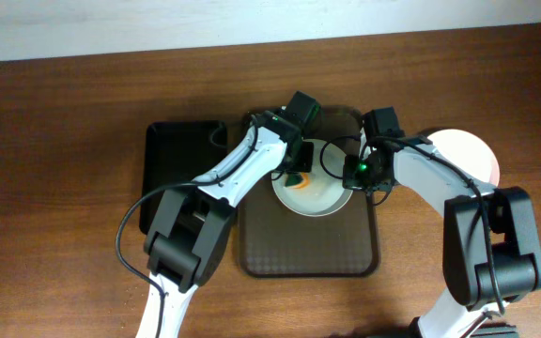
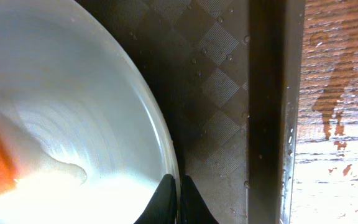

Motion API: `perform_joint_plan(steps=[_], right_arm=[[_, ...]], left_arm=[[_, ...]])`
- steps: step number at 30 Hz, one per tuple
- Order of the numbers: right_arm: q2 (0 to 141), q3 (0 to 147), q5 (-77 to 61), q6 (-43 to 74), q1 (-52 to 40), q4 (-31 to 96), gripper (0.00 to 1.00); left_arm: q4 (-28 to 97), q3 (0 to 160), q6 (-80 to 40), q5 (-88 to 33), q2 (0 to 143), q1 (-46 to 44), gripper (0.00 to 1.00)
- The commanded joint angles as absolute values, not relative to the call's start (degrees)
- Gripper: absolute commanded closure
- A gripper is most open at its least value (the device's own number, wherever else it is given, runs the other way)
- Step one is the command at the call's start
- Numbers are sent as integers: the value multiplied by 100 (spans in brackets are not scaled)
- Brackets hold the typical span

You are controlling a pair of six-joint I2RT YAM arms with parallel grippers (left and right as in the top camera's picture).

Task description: Clean dirty plates on tray and stack at the side

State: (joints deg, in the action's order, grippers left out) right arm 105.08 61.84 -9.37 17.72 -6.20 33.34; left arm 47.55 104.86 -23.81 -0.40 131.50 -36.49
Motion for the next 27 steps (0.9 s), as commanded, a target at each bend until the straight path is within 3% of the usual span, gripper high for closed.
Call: perform_joint_plan(steps=[1, 6, 13, 19, 24, 27], right_arm=[[10617, 6195, -727, 1675, -598, 3474, 96], [10617, 6195, -727, 1675, -598, 3509, 96], [10617, 6195, -725, 1673, -598, 3538, 96], [10617, 6195, -729, 1496, -598, 3531, 95], [10617, 6195, -731, 1372, -598, 3533, 95], [10617, 6195, -729, 1372, -598, 3533, 95]], left_arm=[[4980, 10634, -1979, 1697, 13343, -3734, 100], [5332, 10755, -1839, 2834, 13340, -3837, 100], [7728, 12940, -2462, 2215, 13338, -3310, 100], [9581, 14167, -2414, 1813, 13340, -2047, 100], [9277, 13249, -1927, 1229, 13340, -1385, 100], [8414, 12156, -1492, 740, 13340, -1146, 100]])
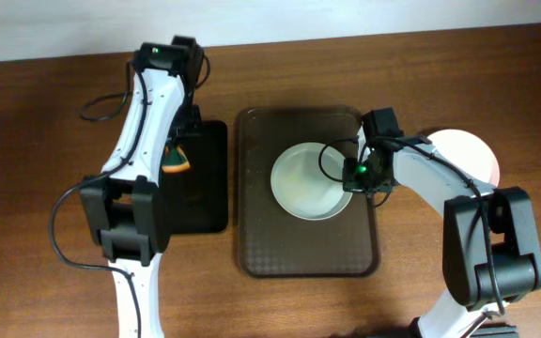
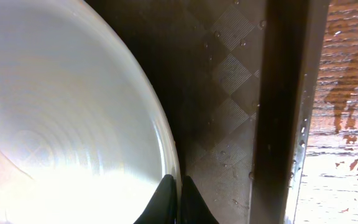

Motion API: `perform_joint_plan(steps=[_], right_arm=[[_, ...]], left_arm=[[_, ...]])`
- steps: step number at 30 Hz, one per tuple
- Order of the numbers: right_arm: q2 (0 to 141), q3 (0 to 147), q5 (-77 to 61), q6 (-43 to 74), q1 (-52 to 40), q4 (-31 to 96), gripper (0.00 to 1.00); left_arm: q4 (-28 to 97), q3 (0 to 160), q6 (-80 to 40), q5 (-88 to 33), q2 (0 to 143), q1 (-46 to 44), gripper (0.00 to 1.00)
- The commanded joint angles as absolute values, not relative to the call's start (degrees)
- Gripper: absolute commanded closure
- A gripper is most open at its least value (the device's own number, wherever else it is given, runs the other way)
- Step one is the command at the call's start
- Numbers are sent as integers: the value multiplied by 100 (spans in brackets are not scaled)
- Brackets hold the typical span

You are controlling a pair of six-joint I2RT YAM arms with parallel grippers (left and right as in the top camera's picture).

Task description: Clean dirty plates on tray and stack at the side

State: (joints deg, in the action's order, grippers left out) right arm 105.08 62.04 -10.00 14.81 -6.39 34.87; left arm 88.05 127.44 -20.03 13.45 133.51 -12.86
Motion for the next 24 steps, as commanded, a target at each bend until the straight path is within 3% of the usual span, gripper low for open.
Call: perform_joint_plan(steps=[1, 2, 3, 4, 6, 9, 11, 13, 14, 19, 24], right_arm=[[10617, 6195, -731, 1369, -598, 3533, 96], [10617, 6195, -731, 1369, -598, 3538, 95], [10617, 6195, -731, 1369, -598, 3559, 95], [10617, 6195, -729, 1369, -598, 3579, 95], [10617, 6195, -731, 1179, -598, 3577, 95], [10617, 6195, -729, 873, -598, 3518, 79], [10615, 6202, -731, 880, -598, 3476, 96], [10580, 6383, -729, 880, -598, 3734, 96], [10460, 6731, -733, 875, -604, 4130, 96], [10235, 8468, -751, 447, -1234, 5380, 96], [10280, 8917, -578, 493, -2532, 4303, 96]], left_arm=[[8263, 12020, -1291, 456, 13340, -1094, 100], [8114, 11891, -967, 99, 13340, -1037, 92], [8121, 11880, -786, -16, 13340, -1015, 71], [8123, 11883, -679, -3, 13338, -993, 64], [8206, 11896, -674, -25, 13246, -910, 60], [8359, 11898, -676, -93, 12779, -642, 48], [8407, 11898, -679, -292, 12182, -368, 41], [8473, 11898, -676, -327, 11653, -113, 32], [8538, 11898, -674, -322, 11216, 156, 0], [8582, 11898, -674, -327, 10538, 709, 0], [8591, 11898, -674, -325, 10536, 720, 0]])
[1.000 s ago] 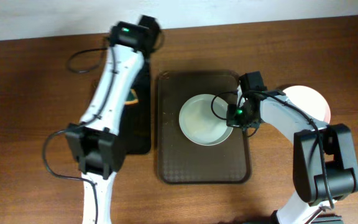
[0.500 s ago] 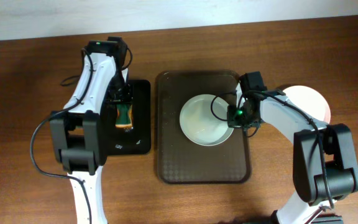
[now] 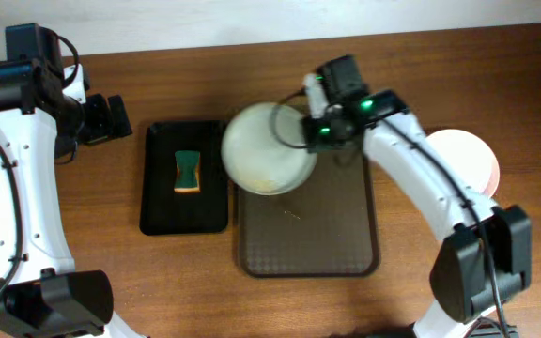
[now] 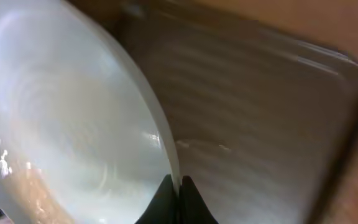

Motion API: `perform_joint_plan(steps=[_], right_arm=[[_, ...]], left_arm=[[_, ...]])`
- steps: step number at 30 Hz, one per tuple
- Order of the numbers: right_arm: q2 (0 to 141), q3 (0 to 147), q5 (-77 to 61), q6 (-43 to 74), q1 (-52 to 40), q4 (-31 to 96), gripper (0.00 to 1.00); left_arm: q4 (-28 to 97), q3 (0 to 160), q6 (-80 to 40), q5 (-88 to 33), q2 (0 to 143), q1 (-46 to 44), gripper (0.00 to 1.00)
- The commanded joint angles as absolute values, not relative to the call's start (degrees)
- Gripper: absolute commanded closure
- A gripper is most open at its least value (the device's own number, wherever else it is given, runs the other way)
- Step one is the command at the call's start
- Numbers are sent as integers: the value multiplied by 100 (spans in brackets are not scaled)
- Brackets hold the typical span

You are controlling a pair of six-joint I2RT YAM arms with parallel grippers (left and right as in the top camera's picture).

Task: Clean dirty plates on tray and stack at the side
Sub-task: 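Lift the last plate with the right gripper and stack it on the pile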

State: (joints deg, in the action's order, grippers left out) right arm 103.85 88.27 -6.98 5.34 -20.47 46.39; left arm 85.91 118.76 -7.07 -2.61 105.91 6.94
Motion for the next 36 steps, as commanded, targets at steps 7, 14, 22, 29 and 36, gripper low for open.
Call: perform_joint_plan(steps=[7, 14, 22, 29, 36], right_arm=[[11198, 8917, 16, 270, -3557, 2062, 96], [10923, 8919, 1662, -843, -4117, 1535, 96], [10908, 8919, 4370, -1503, -5061, 1181, 96], [10875, 8919, 4722, -1503, -5105, 1144, 96], [10737, 8919, 4722, -1500, -5105, 1107, 96]], left_arm=[[8597, 11896, -674, -325, 10538, 720, 0], [8597, 11896, -674, -325, 10538, 720, 0], [8597, 11898, -674, -325, 10538, 720, 0], [8597, 11896, -674, -325, 10538, 720, 0], [8597, 11898, -674, -325, 10538, 720, 0]])
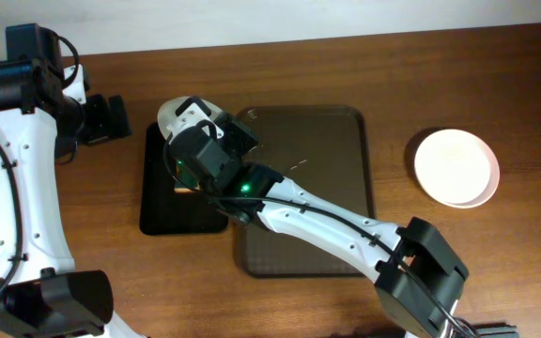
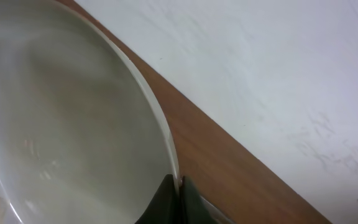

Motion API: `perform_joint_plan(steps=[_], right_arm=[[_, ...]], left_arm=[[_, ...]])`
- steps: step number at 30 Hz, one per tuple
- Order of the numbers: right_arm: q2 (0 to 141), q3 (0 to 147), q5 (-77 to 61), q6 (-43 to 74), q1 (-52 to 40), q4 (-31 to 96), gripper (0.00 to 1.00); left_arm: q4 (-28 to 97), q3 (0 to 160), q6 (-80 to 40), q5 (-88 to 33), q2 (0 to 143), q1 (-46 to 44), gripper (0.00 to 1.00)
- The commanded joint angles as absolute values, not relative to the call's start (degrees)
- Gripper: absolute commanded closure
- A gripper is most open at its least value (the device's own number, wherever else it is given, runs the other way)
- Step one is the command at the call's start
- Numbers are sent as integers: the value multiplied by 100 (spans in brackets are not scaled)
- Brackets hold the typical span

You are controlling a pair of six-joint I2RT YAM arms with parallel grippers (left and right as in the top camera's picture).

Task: Clean dirty plates on tray and stack at the side
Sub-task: 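Lift the last plate with the right gripper and stack it on the pile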

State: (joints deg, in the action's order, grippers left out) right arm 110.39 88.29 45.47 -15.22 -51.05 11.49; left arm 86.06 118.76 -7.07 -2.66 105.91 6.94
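My right gripper (image 2: pixel 174 183) is shut on the rim of a white plate (image 2: pixel 67 118). In the overhead view that plate (image 1: pixel 175 113) is held tilted above the far right corner of the black tray (image 1: pixel 162 211), and my right wrist covers most of it. Only a sliver of the orange and green sponge (image 1: pixel 182 188) shows in the black tray, under my right arm. The brown serving tray (image 1: pixel 336 141) has no plate on it. My left gripper (image 1: pixel 111 117) hangs open at the far left, away from everything.
A white plate (image 1: pixel 454 167) lies on the table to the right of the brown tray. My right arm reaches diagonally across the brown tray. The wall runs along the table's far edge.
My right gripper has moved left with the plate, from the brown tray's far left corner to above the black tray's far right corner. The left arm has not moved.
At first my left gripper held the sponge on the plate in the brown tray while my right pinched its rim. Then the left held the sponge over the black tray. Later the sponge lay there, the left was open far left, and the right had lifted the plate leftward.
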Motion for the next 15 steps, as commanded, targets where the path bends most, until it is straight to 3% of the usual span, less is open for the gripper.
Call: perform_joint_plan(steps=[1, 3, 8, 13, 15], right_arm=[[10737, 8919, 4722, -1479, -5103, 1116, 96], [10737, 8917, 4718, -893, -5057, 1431, 96], [10536, 8934, 3507, 2206, -4366, 2832, 96], [9472, 8971, 709, 3127, -2388, 4156, 96], [9356, 8969, 598, 3332, -1415, 5225, 96]], left_arm=[[8597, 11898, -674, -325, 10538, 720, 0], [8597, 11898, -674, -325, 10538, 720, 0], [8597, 11896, -674, -325, 10538, 720, 0], [8597, 11896, -674, -325, 10538, 720, 0], [8597, 11898, -674, -325, 10538, 720, 0]])
